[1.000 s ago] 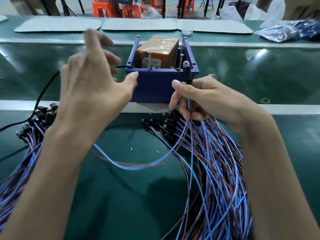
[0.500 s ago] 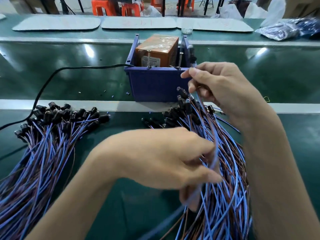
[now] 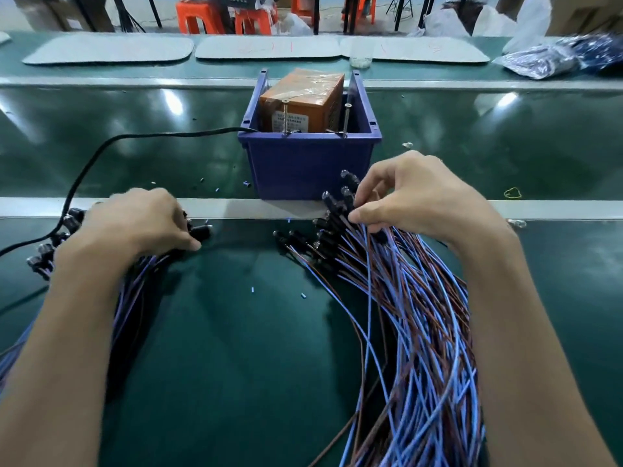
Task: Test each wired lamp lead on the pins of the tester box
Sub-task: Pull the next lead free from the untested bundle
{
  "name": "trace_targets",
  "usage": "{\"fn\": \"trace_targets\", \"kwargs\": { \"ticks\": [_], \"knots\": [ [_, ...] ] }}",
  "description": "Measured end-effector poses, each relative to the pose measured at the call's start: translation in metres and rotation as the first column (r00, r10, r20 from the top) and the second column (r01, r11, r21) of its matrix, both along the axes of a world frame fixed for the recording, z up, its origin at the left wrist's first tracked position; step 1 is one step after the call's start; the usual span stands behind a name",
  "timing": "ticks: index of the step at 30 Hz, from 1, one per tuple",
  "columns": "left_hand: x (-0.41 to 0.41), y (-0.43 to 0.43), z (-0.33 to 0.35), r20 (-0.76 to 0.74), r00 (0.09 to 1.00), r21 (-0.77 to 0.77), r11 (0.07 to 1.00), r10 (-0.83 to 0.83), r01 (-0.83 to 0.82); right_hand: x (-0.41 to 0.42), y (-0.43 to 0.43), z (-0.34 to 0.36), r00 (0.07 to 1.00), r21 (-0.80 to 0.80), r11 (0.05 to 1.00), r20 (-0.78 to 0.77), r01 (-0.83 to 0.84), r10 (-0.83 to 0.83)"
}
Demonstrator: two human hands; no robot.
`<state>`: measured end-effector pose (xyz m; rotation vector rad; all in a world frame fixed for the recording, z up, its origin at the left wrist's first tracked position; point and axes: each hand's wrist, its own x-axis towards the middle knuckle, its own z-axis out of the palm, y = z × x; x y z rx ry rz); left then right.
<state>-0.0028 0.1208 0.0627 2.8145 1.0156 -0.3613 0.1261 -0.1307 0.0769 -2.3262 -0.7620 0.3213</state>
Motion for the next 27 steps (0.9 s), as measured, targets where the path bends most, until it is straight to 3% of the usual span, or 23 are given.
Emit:
{"fn": "trace_targets", "kwargs": {
  "ticks": [8, 23, 27],
  "knots": [
    [0.002, 0.015, -0.019, 0.014, 0.990, -0.003, 0.990, 0.142, -0.142, 0.000, 0.001, 0.002, 0.997, 0.077, 0.996, 0.067, 0.044, -0.050],
    [0.004, 0.009, -0.017, 0.078, 0.996, 0.096, 0.994, 0.054, -0.061, -0.014, 0.019, 0.001, 0.990, 0.131, 0.981, 0.039, -0.141, 0.137],
    [0.005, 0.004, -0.013, 0.217, 0.975, 0.116, 0.990, 0.053, -0.079, -0.016, 0.019, 0.001, 0.987, 0.167, 0.973, 0.023, -0.161, 0.159]
  ]
}}
